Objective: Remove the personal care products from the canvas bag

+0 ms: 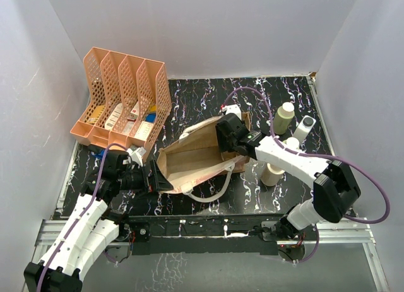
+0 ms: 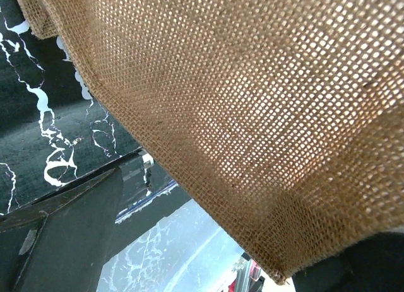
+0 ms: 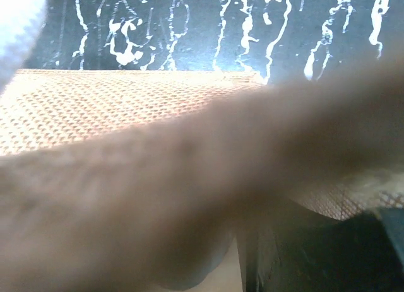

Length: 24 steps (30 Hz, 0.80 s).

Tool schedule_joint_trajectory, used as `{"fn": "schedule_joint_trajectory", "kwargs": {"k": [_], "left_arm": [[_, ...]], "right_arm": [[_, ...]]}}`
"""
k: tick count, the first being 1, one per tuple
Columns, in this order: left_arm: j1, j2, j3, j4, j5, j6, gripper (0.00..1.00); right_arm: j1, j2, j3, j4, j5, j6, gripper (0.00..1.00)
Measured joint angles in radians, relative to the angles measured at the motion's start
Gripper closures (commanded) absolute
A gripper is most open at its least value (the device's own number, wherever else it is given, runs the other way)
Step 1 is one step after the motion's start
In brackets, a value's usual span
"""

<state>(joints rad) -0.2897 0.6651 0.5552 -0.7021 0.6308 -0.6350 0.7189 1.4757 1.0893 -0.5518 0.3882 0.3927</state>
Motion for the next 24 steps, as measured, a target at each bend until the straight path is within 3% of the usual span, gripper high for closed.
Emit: {"fn": "schedule_joint_trajectory", "kwargs": {"k": [17, 24], "left_arm": [[0.0, 0.007, 0.002, -0.018, -0.019, 0.007, 0.03], [0.0, 0.005, 0.018, -0.027, -0.034, 0.007, 0.03]], "right_arm": [[-0.054, -0.214, -0.041, 0.041, -0.347, 0.173, 0.92], [-0.129, -0.262, -0.07, 0.118, -0.507, 0.281, 0.92]]}}
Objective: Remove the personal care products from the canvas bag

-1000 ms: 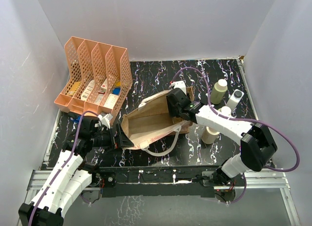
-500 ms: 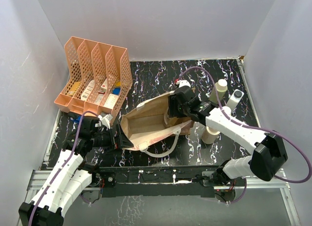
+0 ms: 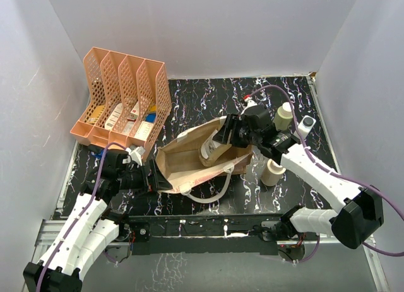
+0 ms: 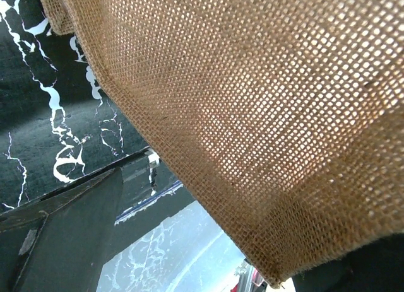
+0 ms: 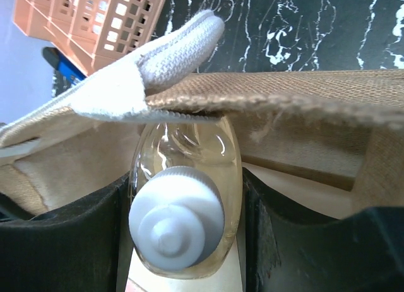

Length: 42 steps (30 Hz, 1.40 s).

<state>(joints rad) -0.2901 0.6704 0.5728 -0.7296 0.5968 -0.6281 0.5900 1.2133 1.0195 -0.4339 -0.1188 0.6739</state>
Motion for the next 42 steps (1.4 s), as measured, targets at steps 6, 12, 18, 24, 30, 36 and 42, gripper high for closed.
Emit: {"fn": "schedule_joint_trajectory", "kwargs": {"k": [6, 12, 18, 24, 30, 36, 42], "left_arm": [[0.0, -0.007, 0.011, -0.008, -0.014, 0.0, 0.03], [0.0, -0.008, 0.011, -0.01, -0.022, 0.0, 0.03], [0.0, -0.008, 0.024, -0.014, -0.036, 0.002, 0.03], [0.0, -0.008, 0.026, -0.018, -0.046, 0.002, 0.03], [0.0, -0.007, 0.03, -0.028, -0.057, 0.004, 0.03], [0.0, -0.006, 0.033, -0.042, -0.064, 0.009, 0.03], [0.0, -0.002, 0.043, -0.042, -0.067, 0.017, 0.03]], "right_arm": [[-0.051, -0.005, -0.003, 0.04, -0.103, 0.073, 0.92], [-0.114, -0.042, -0.036, 0.106, -0.217, 0.162, 0.92], [-0.178, -0.074, -0.034, 0.151, -0.293, 0.209, 0.92], [-0.26, -0.082, 0.019, 0.153, -0.357, 0.238, 0.92], [-0.348, -0.089, 0.144, 0.136, -0.383, 0.227, 0.92], [-0.475, -0.089, 0.278, 0.104, -0.396, 0.195, 0.92], [-0.547, -0.081, 0.402, 0.002, -0.32, 0.083, 0.92]]}}
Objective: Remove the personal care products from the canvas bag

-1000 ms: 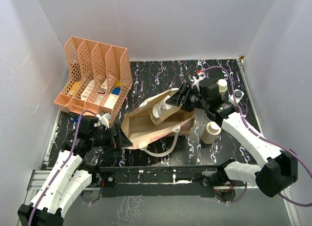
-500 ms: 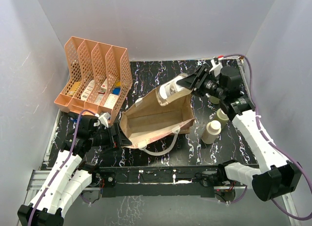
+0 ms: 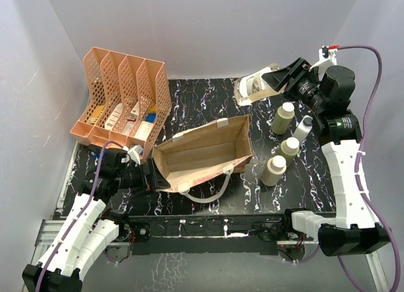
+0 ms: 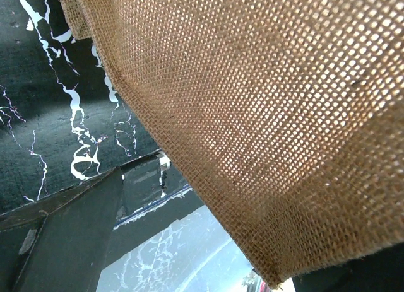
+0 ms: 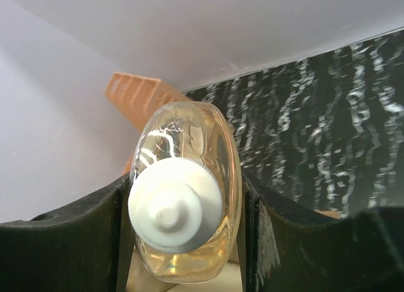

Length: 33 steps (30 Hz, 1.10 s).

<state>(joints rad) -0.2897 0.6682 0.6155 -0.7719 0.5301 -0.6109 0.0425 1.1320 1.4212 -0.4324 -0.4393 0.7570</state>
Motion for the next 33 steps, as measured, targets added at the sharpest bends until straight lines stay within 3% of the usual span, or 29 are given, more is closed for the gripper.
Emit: {"fn": "schedule_joint_trajectory", "kwargs": {"k": [6, 12, 19, 33], "left_arm": [[0.0, -0.002, 0.0, 0.0, 0.003, 0.01, 0.03], [0.0, -0.084, -0.058, 0.008, 0.037, 0.006, 0.03], [0.0, -0.238, -0.155, -0.047, 0.084, -0.014, 0.03], [0.0, -0.381, -0.204, -0.116, 0.154, -0.055, 0.05]], "right_arm": [[0.001, 0.009, 0.008, -0.085, 0.188, -0.237, 0.92], [-0.002, 0.025, -0.163, -0.073, 0.298, -0.438, 0.92], [0.063, 0.123, -0.33, -0.032, 0.392, -0.535, 0.92], [0.114, 0.2, -0.386, 0.133, 0.499, -0.627, 0.92]]}}
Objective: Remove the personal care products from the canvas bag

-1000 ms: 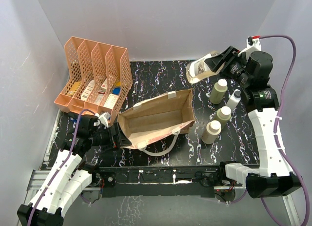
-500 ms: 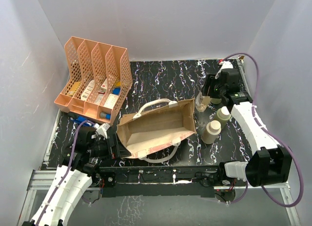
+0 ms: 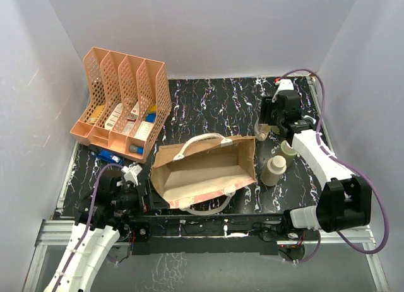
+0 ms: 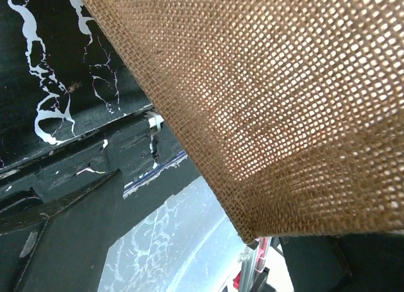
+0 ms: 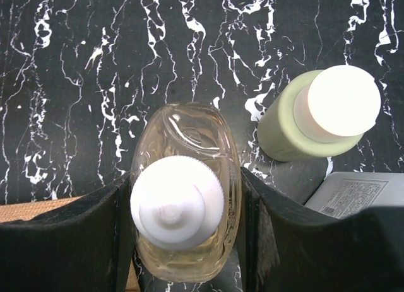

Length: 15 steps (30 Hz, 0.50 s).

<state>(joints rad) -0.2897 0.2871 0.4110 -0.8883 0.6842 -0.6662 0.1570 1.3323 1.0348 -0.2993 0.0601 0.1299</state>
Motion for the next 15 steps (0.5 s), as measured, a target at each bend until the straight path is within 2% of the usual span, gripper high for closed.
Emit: {"fn": "schedule_joint_trajectory", "kwargs": {"k": [4, 11, 15], "left_arm": [[0.0, 0.038, 0.038, -0.005, -0.009, -0.012, 0.04], [0.0, 0.222, 0.25, 0.058, -0.085, -0.01, 0.03], [0.0, 0.319, 0.323, 0.111, -0.134, -0.002, 0.03]], "right_arm": [[0.0, 0.018, -0.018, 0.035, 0.022, -0.01, 0.92], [0.0, 0.064, -0.046, 0.061, 0.053, -0.031, 0.92], [0.0, 0.064, -0.078, 0.068, 0.078, -0.043, 0.92]]}}
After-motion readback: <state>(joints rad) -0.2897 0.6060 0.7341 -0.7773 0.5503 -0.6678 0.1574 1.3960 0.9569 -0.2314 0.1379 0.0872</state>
